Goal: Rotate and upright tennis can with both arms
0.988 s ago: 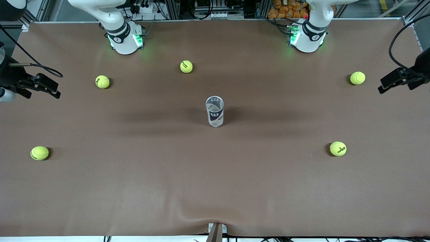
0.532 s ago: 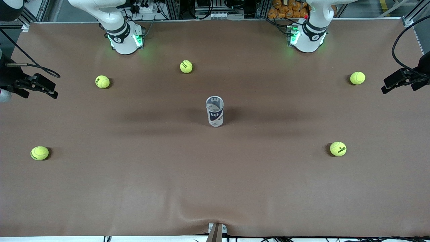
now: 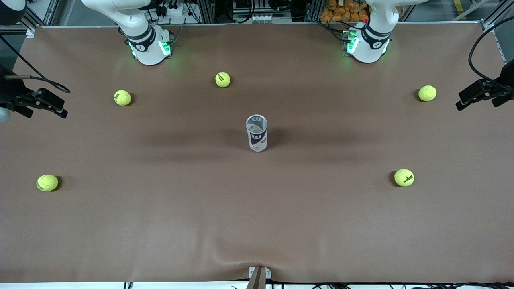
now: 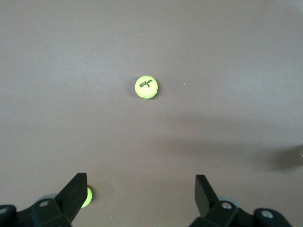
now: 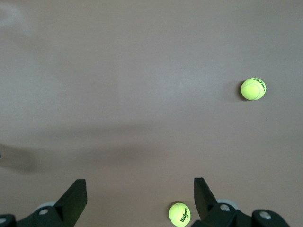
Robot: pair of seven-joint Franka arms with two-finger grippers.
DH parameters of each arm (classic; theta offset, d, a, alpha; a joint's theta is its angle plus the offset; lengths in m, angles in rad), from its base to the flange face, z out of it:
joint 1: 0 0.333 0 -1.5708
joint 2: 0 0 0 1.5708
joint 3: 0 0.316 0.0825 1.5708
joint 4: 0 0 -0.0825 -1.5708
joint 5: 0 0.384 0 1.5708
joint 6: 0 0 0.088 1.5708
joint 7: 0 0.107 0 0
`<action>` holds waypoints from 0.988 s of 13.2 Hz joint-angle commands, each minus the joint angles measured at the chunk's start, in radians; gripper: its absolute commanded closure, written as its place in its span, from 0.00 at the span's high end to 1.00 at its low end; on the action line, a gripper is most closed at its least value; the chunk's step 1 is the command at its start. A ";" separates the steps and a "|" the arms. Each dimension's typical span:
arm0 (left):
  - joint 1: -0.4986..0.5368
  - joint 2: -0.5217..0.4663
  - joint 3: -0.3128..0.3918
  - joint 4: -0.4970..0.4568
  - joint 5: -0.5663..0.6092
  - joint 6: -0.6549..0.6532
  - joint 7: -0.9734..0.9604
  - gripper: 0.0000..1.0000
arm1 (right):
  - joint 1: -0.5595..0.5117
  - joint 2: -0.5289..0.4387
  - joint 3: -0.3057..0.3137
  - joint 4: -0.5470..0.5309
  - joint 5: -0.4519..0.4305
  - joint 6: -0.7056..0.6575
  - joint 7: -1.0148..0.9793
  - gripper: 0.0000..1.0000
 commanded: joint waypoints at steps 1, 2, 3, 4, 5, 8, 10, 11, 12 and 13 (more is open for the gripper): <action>-0.033 -0.023 0.031 -0.008 0.022 -0.009 0.013 1.00 | -0.014 0.002 0.007 0.015 0.014 -0.007 -0.001 1.00; -0.033 -0.026 0.031 -0.008 0.022 -0.011 0.015 1.00 | -0.014 0.002 0.007 0.015 0.014 -0.007 -0.001 1.00; -0.033 -0.026 0.031 -0.008 0.022 -0.012 0.018 1.00 | -0.014 0.002 0.007 0.013 0.014 -0.007 -0.001 1.00; -0.033 -0.024 0.029 -0.009 0.022 -0.012 0.018 1.00 | -0.012 0.002 0.007 0.013 0.014 -0.007 -0.001 1.00; -0.033 -0.024 0.028 -0.011 0.017 -0.017 0.016 1.00 | -0.011 0.002 0.008 0.013 0.014 -0.007 -0.001 1.00; -0.050 -0.017 0.026 -0.008 0.025 -0.021 0.015 1.00 | -0.009 0.004 0.008 0.013 0.014 -0.007 -0.001 1.00; -0.048 -0.014 0.026 -0.008 0.022 -0.021 0.016 1.00 | -0.008 0.004 0.008 0.013 0.014 -0.006 -0.001 1.00; -0.048 -0.012 0.026 -0.008 0.022 -0.020 0.016 1.00 | -0.008 0.004 0.008 0.013 0.014 -0.006 -0.001 1.00; -0.048 -0.006 0.026 -0.002 0.022 -0.020 0.018 1.00 | -0.008 0.004 0.008 0.013 0.014 -0.006 -0.001 1.00; -0.047 -0.006 0.026 -0.002 0.013 -0.021 0.016 1.00 | -0.008 0.004 0.008 0.015 0.014 -0.006 -0.001 1.00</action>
